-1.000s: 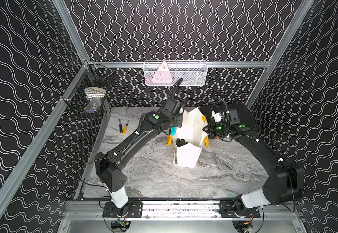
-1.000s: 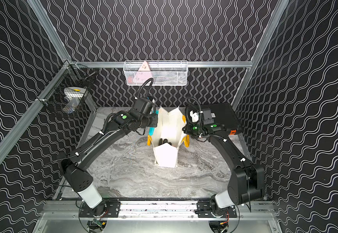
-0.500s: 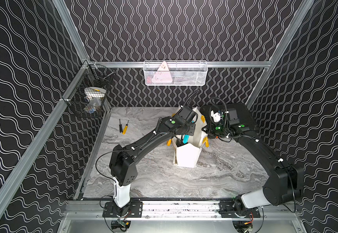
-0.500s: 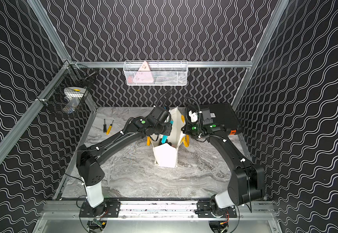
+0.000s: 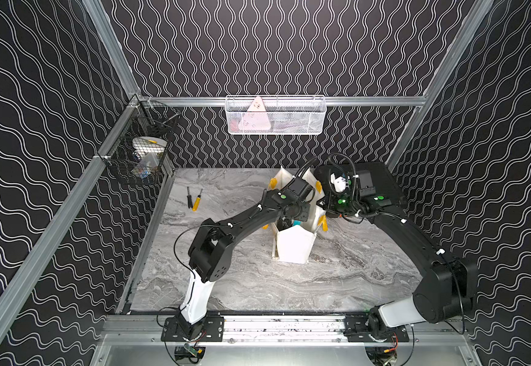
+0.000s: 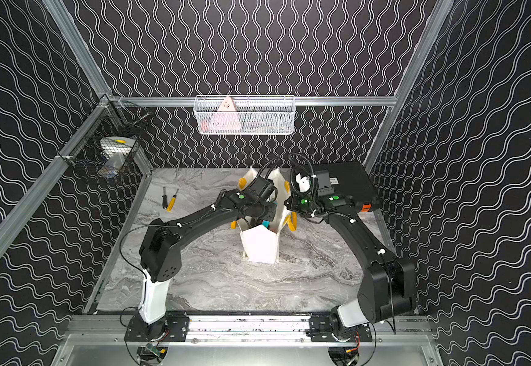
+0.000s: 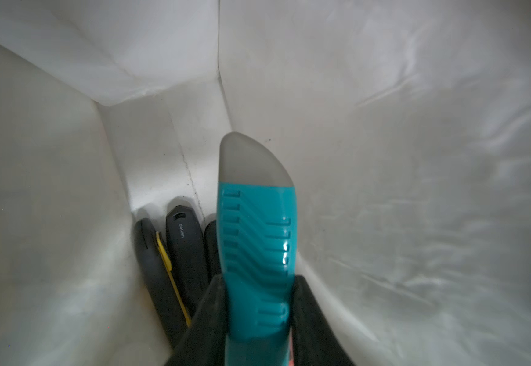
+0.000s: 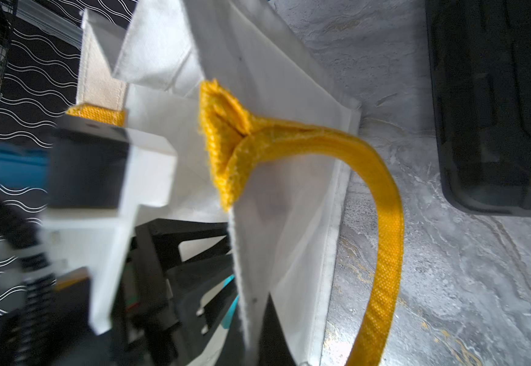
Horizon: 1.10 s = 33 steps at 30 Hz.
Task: Place the art knife into the pouch
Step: Place the utility knife in the pouch.
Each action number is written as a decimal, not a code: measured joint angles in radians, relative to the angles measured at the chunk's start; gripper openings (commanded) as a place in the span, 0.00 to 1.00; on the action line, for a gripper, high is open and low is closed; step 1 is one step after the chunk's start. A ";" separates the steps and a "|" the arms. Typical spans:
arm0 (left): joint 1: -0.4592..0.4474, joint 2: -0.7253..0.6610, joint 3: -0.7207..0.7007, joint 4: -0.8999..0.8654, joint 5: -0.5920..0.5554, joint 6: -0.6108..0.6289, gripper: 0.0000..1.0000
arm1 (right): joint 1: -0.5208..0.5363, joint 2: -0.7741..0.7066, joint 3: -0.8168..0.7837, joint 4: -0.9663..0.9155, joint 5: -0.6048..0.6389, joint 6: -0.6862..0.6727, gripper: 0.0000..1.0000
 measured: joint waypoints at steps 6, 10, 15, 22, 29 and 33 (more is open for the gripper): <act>0.003 0.023 -0.076 0.009 0.013 -0.008 0.12 | 0.002 0.000 0.002 0.000 0.000 0.000 0.00; 0.005 0.058 -0.092 0.022 0.024 -0.020 0.12 | 0.002 0.000 0.002 0.000 0.000 0.000 0.00; 0.008 0.108 -0.093 0.039 0.043 -0.020 0.12 | 0.002 -0.002 0.002 -0.001 0.001 0.000 0.00; 0.030 0.114 -0.150 0.086 0.031 -0.010 0.11 | 0.002 -0.004 0.003 -0.008 0.012 -0.001 0.00; 0.090 0.067 -0.228 0.098 0.009 0.016 0.11 | 0.002 -0.004 0.003 -0.033 0.026 -0.003 0.00; 0.105 0.046 -0.250 0.081 -0.023 0.034 0.11 | 0.002 -0.004 0.003 -0.050 0.037 -0.004 0.00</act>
